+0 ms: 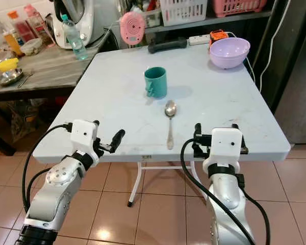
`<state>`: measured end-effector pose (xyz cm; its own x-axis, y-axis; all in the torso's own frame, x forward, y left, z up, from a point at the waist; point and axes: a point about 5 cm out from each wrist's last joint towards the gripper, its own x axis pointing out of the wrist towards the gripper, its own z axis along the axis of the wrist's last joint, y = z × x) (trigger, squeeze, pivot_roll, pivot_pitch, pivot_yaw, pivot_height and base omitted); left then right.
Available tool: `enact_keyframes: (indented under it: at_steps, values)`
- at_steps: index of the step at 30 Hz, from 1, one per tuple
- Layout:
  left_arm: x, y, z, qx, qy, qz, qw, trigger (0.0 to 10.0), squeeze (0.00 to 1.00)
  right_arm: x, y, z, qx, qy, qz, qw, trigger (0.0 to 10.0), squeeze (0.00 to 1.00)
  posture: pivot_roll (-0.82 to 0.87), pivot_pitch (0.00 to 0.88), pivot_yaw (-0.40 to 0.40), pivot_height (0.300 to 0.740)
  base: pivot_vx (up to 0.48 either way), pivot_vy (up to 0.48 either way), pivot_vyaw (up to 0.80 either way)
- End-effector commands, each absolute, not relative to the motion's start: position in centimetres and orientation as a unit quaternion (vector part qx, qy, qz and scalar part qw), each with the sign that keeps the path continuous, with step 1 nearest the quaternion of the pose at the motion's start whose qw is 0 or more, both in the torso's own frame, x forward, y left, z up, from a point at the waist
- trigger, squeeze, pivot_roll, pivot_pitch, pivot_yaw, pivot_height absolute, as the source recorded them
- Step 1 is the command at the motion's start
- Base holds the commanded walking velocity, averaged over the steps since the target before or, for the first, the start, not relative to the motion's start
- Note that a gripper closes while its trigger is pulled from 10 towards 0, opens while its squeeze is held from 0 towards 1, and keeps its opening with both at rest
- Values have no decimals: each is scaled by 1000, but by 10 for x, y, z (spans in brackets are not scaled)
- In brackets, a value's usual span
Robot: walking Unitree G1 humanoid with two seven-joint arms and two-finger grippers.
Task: Setting the table
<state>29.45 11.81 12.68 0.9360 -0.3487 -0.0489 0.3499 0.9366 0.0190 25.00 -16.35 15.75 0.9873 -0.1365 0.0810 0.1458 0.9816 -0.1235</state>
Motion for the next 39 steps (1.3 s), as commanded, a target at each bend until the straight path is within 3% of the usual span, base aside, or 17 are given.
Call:
enact_keyframes:
  at_steps: [1, 7, 18, 27, 39]
  values:
    - [297, 126, 127, 22, 22, -165, 986, 10000, 0, 251, -155, 156, -54, -33, -48, 997, 10000, 0, -149, 68, 181, 740, 0, 0, 0]
    - [291, 130, 120, 22, 38, -185, 982, 10000, 0, 260, -134, 143, -28, -5, -4, 1000, 10000, 0, -139, 45, 177, 740, 0, 0, 0]
    - [272, 129, 110, 9, 61, -275, 960, 10000, 0, 300, -141, 150, -24, 5, -46, 999, 10000, 0, -112, 79, 141, 740, 0, 0, 0]
    - [260, 119, 114, -7, 76, -342, 936, 10000, 0, 327, -124, 139, 5, 48, -40, 998, 10000, 0, -88, 109, 148, 740, 0, 0, 0]
    - [259, 119, 123, -12, 73, -346, 935, 10000, 0, 346, -105, 114, 1, 111, -28, 993, 10000, 0, -70, 125, 136, 740, 0, 0, 0]
